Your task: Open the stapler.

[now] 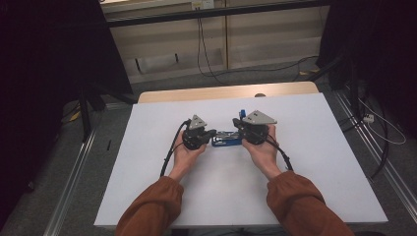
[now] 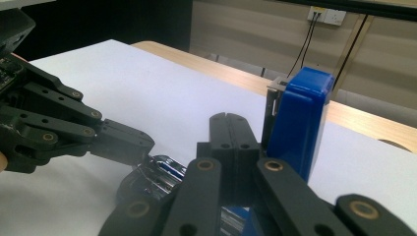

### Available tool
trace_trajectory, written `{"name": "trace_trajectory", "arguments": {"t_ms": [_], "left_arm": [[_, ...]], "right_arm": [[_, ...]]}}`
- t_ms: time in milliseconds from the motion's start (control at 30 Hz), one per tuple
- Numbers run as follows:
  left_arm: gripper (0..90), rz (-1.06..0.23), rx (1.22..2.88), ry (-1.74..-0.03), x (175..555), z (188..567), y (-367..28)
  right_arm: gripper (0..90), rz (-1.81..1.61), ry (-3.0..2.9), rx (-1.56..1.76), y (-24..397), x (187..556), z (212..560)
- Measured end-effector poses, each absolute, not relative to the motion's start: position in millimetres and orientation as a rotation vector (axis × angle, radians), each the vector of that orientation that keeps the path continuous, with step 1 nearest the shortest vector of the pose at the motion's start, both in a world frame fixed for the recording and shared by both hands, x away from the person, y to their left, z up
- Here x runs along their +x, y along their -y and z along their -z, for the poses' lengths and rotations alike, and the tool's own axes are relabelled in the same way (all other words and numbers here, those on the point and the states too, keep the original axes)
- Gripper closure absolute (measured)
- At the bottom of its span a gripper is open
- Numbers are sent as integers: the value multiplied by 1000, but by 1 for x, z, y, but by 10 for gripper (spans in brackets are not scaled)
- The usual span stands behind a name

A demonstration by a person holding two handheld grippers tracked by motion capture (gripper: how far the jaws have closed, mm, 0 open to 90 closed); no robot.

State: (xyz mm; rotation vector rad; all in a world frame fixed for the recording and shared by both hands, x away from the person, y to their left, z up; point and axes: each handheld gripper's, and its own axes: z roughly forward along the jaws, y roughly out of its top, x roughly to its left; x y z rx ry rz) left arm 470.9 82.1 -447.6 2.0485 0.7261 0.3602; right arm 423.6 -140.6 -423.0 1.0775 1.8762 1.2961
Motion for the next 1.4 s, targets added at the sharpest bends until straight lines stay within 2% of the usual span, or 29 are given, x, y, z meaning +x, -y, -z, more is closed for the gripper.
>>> {"name": "trace_trajectory", "arguments": {"t_ms": [1400], "left_arm": [[900, -348, 2041, -742, 471, 448, -83]], "right_arm": [[900, -1256, -1842, 1113, 161, 420, 419]]}}
